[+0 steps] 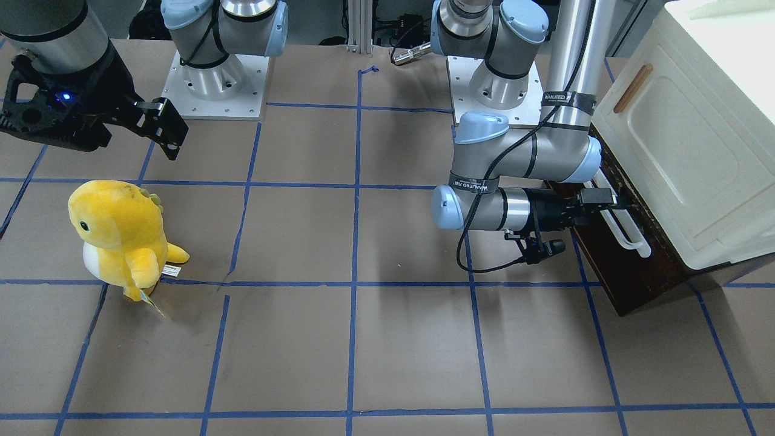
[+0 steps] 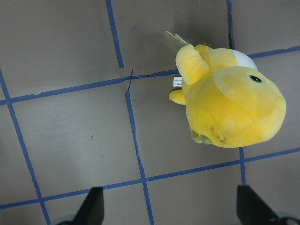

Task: Pull drawer sideways
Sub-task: 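Close the left gripper around the white bar handle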

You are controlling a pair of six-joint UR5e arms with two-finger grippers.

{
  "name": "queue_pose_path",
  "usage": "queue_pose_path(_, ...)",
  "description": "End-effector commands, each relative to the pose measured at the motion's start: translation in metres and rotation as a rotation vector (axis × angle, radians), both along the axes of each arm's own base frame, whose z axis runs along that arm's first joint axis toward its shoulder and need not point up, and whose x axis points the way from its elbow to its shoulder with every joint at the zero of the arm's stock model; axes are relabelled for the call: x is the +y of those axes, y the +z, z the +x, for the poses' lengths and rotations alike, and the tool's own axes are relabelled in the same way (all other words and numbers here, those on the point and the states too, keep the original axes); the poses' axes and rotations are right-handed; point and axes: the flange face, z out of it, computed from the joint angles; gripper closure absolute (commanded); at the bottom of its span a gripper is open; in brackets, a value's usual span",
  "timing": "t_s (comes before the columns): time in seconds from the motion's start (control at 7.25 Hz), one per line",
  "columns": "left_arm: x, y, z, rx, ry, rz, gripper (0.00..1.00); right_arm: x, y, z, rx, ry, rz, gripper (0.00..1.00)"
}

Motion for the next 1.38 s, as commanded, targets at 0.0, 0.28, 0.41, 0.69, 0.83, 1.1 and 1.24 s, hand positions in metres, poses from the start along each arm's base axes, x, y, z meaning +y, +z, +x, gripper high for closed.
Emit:
queue_pose_path(0.0,0.004,-0.006,0.001,-0.006,0.001,0.005,0.00,0.000,0.000,0.000,0.000,0.000,0.000,0.00)
queue_pose_path(0.28,0.010,-0.011,0.004,-0.018,-0.004,-0.011,0.02,0.000,0.000,0.000,0.000,0.000,0.000,0.00)
queue_pose_path(0.41,0.012,-0.011,0.004,-0.019,-0.004,-0.016,0.03,0.000,0.000,0.000,0.000,0.000,0.000,0.00)
queue_pose_path(0.69,0.015,-0.012,0.013,-0.022,0.019,-0.049,0.10,0.000,0.000,0.000,0.000,0.000,0.000,0.00)
queue_pose_path(0.83,0.017,-0.010,0.014,-0.022,0.021,-0.054,0.11,0.000,0.000,0.000,0.000,0.000,0.000,0.00)
queue_pose_path(1.1,0.017,-0.010,0.014,-0.019,0.025,-0.057,0.22,0.000,0.000,-0.001,0.000,-0.001,0.000,0.00)
queue_pose_path(1.24,0.017,-0.011,0.014,-0.019,0.025,-0.055,0.34,0.000,0.000,0.000,0.000,0.000,0.000,0.00)
